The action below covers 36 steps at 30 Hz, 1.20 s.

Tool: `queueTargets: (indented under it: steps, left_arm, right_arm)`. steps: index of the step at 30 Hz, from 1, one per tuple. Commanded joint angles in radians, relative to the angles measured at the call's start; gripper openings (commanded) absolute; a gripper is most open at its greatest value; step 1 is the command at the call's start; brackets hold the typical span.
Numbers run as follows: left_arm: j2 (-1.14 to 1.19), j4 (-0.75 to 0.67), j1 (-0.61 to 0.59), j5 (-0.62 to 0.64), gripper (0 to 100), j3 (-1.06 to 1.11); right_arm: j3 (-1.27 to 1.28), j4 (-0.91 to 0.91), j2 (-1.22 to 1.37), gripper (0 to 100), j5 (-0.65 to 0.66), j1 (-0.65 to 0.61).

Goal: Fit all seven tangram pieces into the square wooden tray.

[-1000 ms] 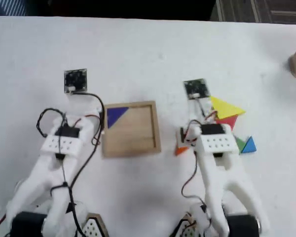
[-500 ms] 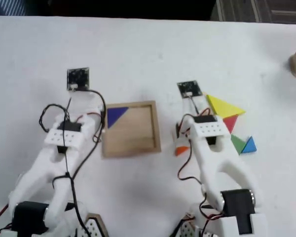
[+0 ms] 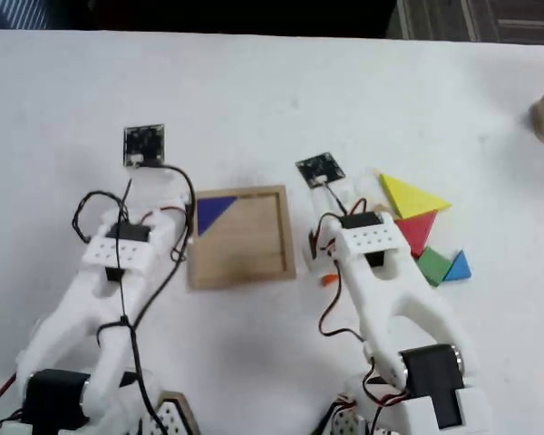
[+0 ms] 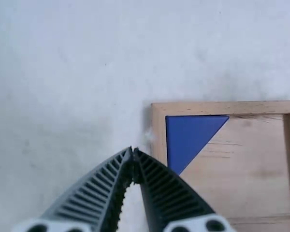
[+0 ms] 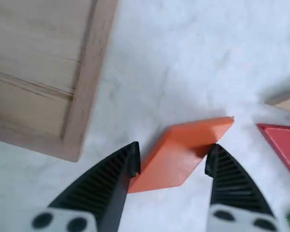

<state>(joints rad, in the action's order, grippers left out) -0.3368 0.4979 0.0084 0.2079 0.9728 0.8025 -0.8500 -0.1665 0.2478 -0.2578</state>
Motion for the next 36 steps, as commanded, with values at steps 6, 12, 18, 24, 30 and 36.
queueTargets:
  steps: [6,12,18,24,30,36]
  left_arm:
    - [-0.001,-0.025,-0.007,-0.08,3,-0.06]
    - [-0.005,-0.025,-0.007,-0.117,3,-0.06]
    - [-0.005,-0.026,-0.007,-0.117,3,-0.06]
    - [-0.005,-0.026,-0.007,-0.117,3,-0.06]
    - [-0.005,-0.028,-0.007,-0.117,3,-0.058]
    - [-0.005,-0.032,-0.016,-0.117,3,-0.057]
  right_arm:
    - [-0.015,-0.065,-0.002,22.2,0.112,-0.012]
    - [-0.017,-0.058,-0.002,22.2,0.058,0.021]
    - [-0.068,-0.062,0.058,22.1,-0.06,0.018]
    - [-0.29,-0.231,0.288,21.8,-0.064,0.019]
    - [-0.382,-0.286,0.374,7.2,-0.072,0.027]
    - [-0.382,-0.291,0.364,1.7,-0.066,0.044]
